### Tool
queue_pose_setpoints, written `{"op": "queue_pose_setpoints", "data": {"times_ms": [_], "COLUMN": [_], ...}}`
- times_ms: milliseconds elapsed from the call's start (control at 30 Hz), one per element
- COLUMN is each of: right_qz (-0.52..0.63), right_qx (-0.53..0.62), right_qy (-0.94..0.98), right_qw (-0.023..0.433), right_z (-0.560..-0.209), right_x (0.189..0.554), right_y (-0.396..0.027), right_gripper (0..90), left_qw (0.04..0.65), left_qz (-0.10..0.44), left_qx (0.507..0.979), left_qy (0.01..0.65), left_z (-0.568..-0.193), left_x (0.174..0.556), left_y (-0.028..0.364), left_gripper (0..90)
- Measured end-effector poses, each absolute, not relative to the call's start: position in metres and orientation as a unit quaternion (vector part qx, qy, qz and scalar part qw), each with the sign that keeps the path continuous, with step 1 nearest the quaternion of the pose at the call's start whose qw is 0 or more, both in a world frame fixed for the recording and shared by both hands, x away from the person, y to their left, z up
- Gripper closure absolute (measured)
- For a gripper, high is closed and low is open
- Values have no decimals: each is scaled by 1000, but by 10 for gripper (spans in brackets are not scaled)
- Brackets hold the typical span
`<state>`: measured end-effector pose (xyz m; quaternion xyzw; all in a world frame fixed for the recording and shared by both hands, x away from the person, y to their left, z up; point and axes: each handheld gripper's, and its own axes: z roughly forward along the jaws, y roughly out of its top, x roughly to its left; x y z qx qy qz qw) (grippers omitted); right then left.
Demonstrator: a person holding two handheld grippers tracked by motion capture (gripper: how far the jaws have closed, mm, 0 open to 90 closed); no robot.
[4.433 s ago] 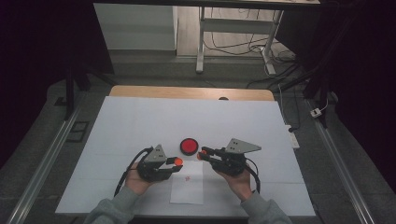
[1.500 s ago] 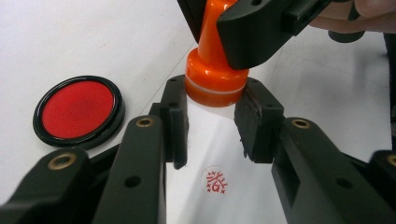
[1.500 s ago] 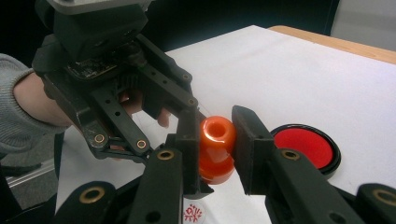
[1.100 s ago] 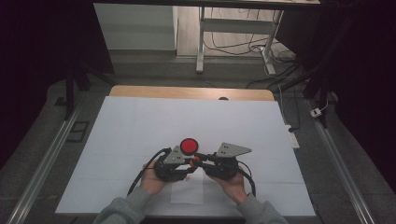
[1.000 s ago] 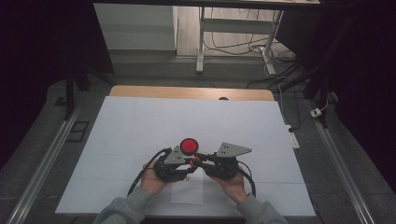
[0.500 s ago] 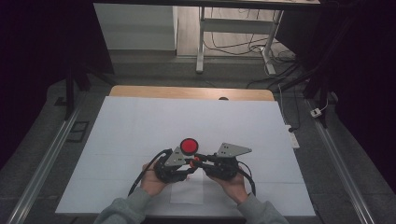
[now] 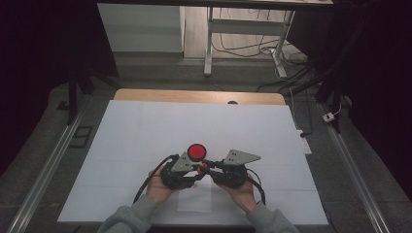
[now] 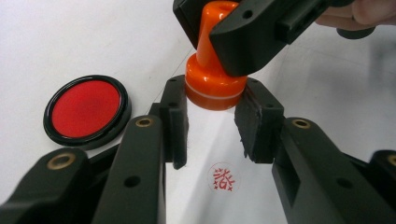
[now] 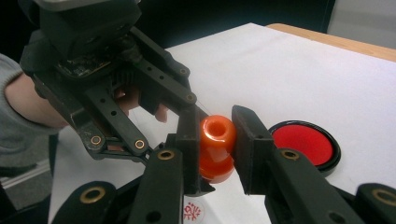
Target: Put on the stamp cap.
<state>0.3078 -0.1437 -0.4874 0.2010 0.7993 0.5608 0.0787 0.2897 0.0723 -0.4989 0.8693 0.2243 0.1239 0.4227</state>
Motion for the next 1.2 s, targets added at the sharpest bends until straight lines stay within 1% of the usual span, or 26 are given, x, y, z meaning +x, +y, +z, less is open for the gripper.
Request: {"op": "queue_pose_setpoints", "data": {"times_ms": [67, 200, 467, 867, 1200], "right_qz": [561, 563, 565, 566, 568], "right_qx": [199, 197, 197, 198, 200], "right_qy": [799, 798, 796, 795, 792], "right_qw": [88, 90, 90, 93, 96], "right_z": [-488, -489, -489, -488, -487], "right_x": [307, 306, 306, 307, 308], "right_y": [-143, -143, -144, -146, -147], "right_gripper": [723, 722, 722, 722, 722], "left_qw": [421, 423, 415, 412, 417], "left_qz": [128, 131, 135, 122, 124], "left_qx": [870, 868, 870, 872, 860], "left_qy": [223, 226, 229, 236, 267], "left_z": [-499, -500, -502, -503, -499], "left_x": [289, 289, 290, 292, 293], "left_y": [72, 72, 72, 73, 82], "left_gripper": [646, 636, 583, 455, 344]}}
